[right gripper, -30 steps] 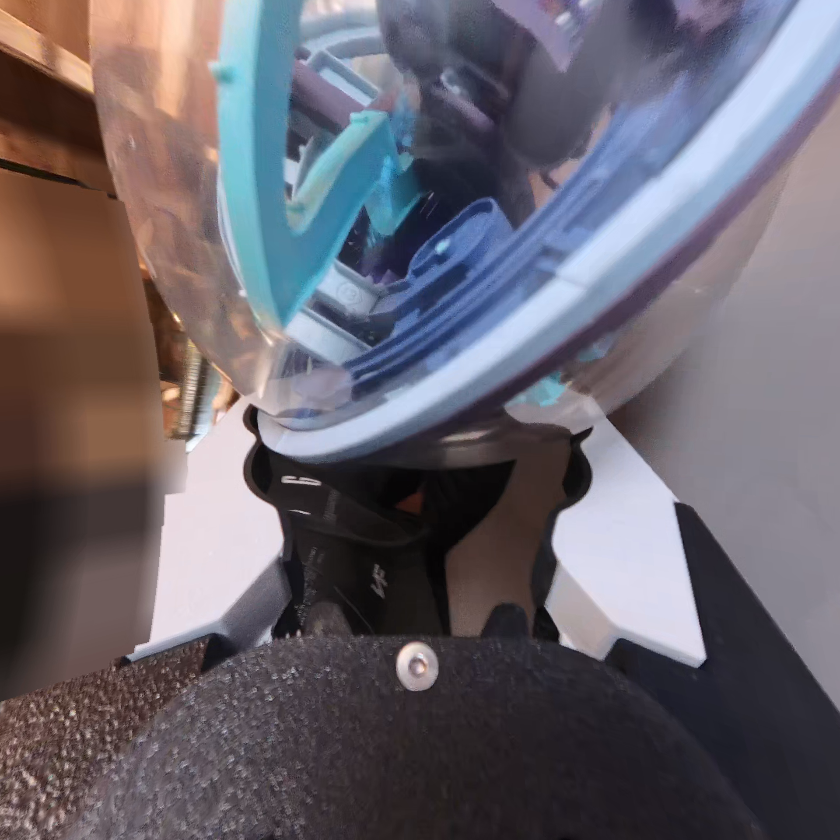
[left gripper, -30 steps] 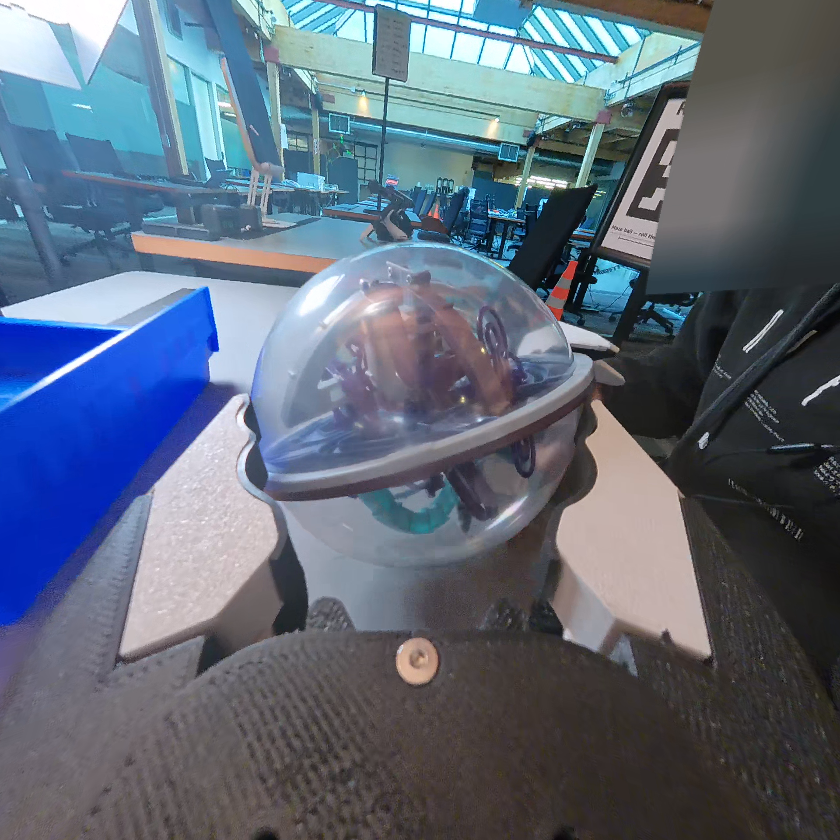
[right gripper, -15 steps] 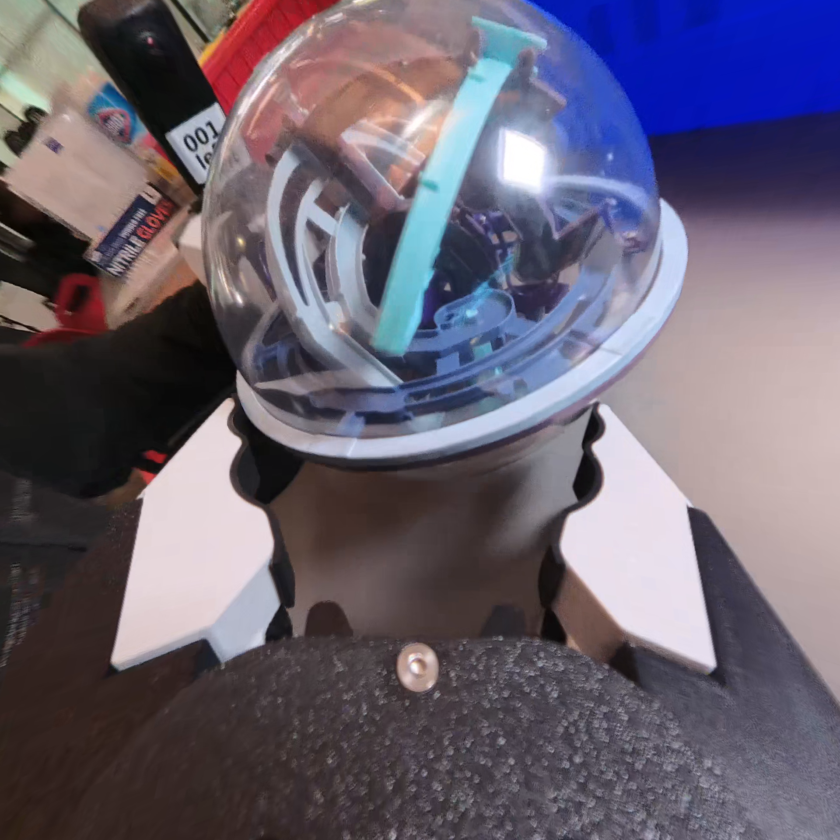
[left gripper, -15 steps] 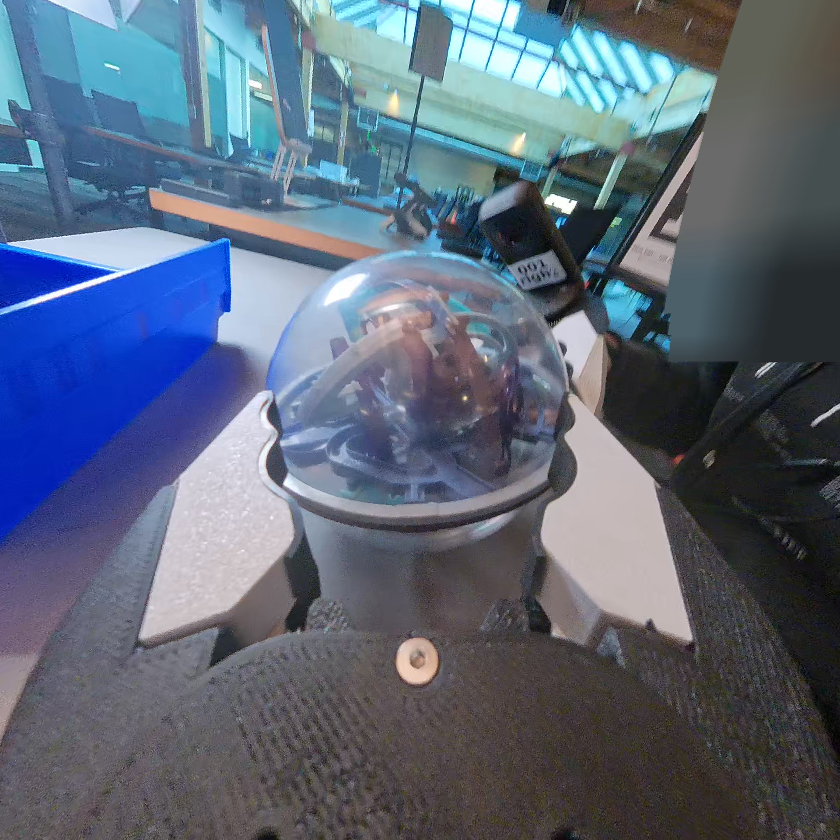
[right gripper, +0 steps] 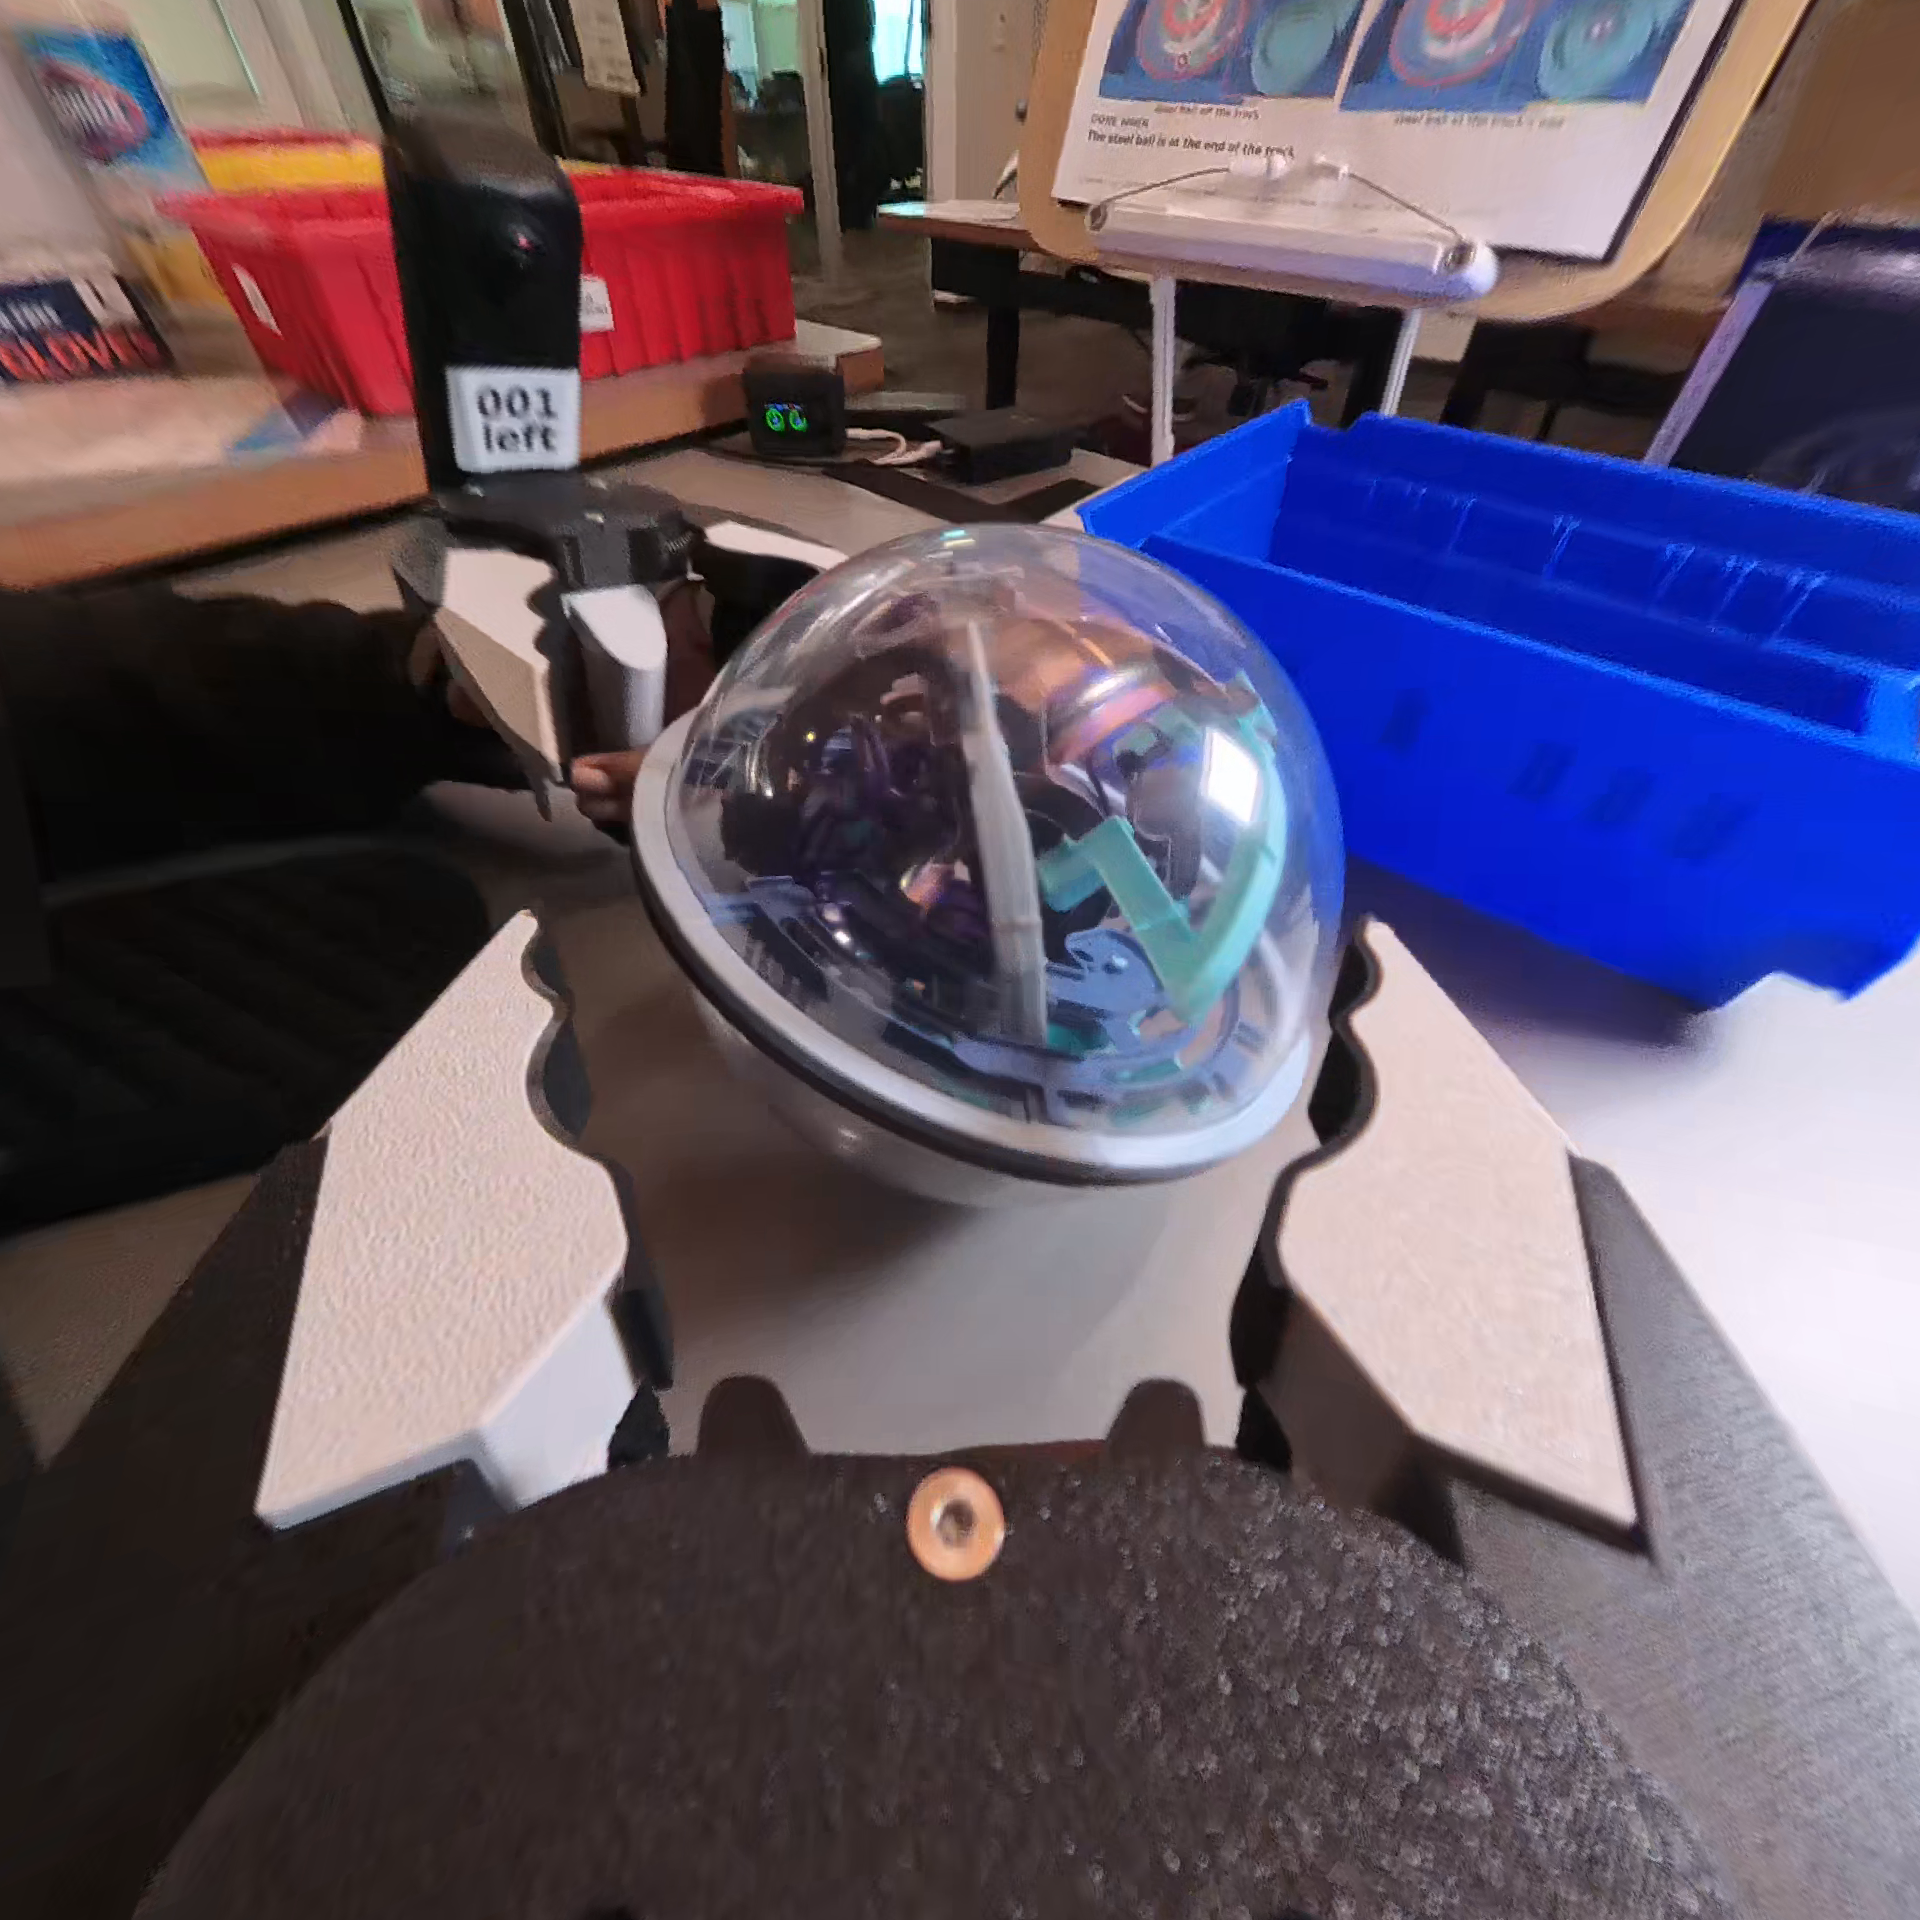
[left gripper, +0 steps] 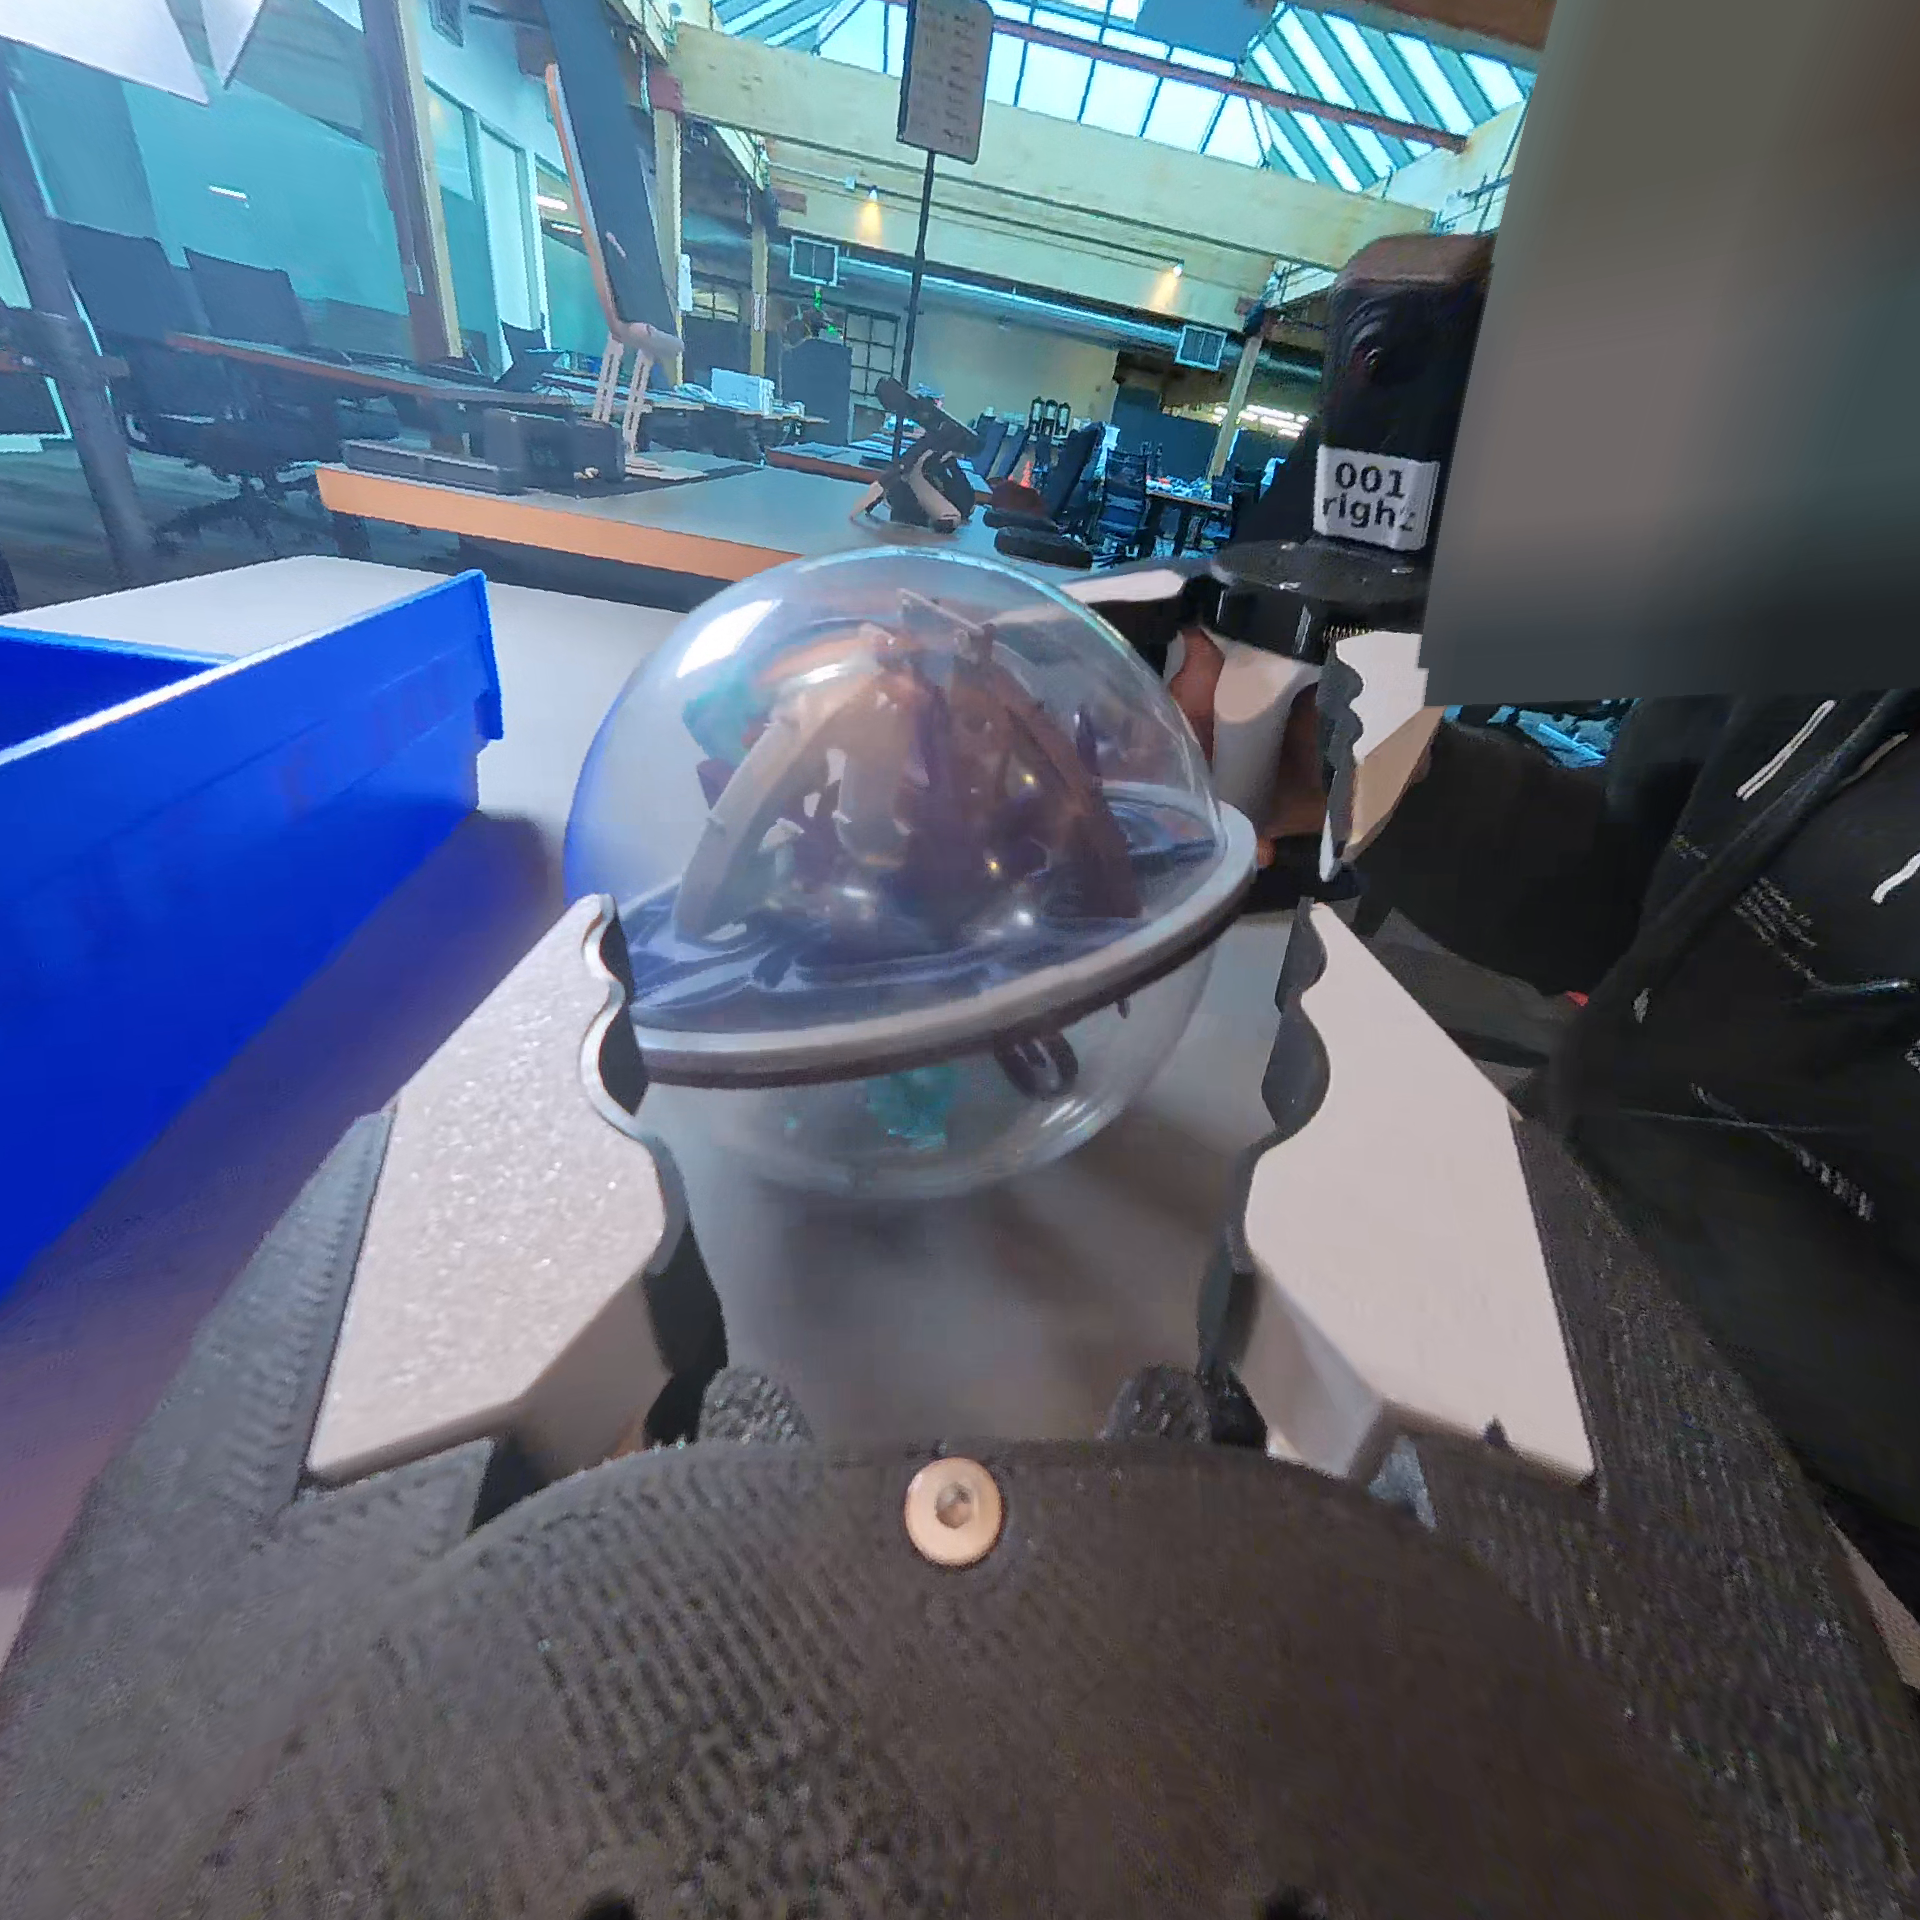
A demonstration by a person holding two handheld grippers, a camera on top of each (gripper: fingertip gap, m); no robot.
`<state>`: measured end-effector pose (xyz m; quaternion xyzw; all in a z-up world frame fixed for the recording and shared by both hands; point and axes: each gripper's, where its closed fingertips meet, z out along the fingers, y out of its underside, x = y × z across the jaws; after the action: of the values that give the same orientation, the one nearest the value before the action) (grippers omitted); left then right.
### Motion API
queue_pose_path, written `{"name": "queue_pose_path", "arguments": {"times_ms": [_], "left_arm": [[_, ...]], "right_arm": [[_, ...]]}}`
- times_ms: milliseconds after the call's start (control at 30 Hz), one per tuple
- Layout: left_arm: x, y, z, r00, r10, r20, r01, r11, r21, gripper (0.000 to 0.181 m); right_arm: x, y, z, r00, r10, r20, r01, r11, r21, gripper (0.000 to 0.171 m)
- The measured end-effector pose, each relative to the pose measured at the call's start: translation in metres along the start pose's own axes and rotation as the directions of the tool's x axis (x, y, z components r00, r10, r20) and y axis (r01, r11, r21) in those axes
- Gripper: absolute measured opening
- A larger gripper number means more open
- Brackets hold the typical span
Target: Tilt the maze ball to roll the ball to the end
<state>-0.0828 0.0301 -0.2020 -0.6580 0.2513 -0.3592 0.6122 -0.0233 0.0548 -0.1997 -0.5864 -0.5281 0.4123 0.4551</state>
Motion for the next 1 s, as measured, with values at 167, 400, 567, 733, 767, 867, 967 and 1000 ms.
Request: {"name": "queue_pose_path", "arguments": {"times_ms": [167, 400, 567, 733, 767, 867, 967, 1000], "left_arm": [[0.015, -0.004, 0.007, 0.996, 0.084, -0.018, -0.084, 0.996, -0.004, 0.109], [-0.013, -0.008, 0.001, 0.986, 0.135, 0.099, -0.138, 0.99, 0.033, 0.119], [-0.021, 0.02, 0.025, 0.994, 0.109, -0.031, -0.112, 0.986, -0.123, 0.139], [-0.011, 0.028, 0.056, 0.98, 0.104, -0.169, -0.134, 0.975, -0.179, 0.143], [-0.013, 0.028, 0.061, 0.982, 0.105, -0.157, -0.134, 0.973, -0.186, 0.146], [-0.02, 0.026, 0.068, 0.989, 0.052, -0.14, -0.077, 0.981, -0.18, 0.147], [-0.029, 0.02, 0.068, 0.991, -0.059, -0.12, 0.038, 0.984, -0.174, 0.145], [-0.032, 0.017, 0.068, 0.989, -0.094, -0.113, 0.074, 0.982, -0.173, 0.144]], "right_arm": [[0.008, 0.005, 0.004, 0.99, -0.133, -0.052, 0.131, 0.99, -0.048, 0.141], [0.015, 0.013, -0.006, 0.991, -0.134, -0.027, 0.133, 0.991, -0.01, 0.136], [0.019, 0.015, -0.01, 0.992, -0.12, 0.039, 0.12, 0.993, 0.01, 0.136], [0.03, 0.014, -0.009, 0.994, -0.034, 0.103, 0.032, 0.999, 0.024, 0.135], [0.032, 0.013, -0.008, 0.994, -0.011, 0.109, 0.008, 1.0, 0.029, 0.136], [0.041, 0.012, -0.005, 0.989, 0.076, 0.13, -0.082, 0.996, 0.044, 0.136], [0.051, 0.012, 0.0, 0.963, 0.215, 0.161, -0.224, 0.974, 0.039, 0.136], [0.054, 0.012, 0.001, 0.951, 0.259, 0.17, -0.268, 0.963, 0.034, 0.136]]}}
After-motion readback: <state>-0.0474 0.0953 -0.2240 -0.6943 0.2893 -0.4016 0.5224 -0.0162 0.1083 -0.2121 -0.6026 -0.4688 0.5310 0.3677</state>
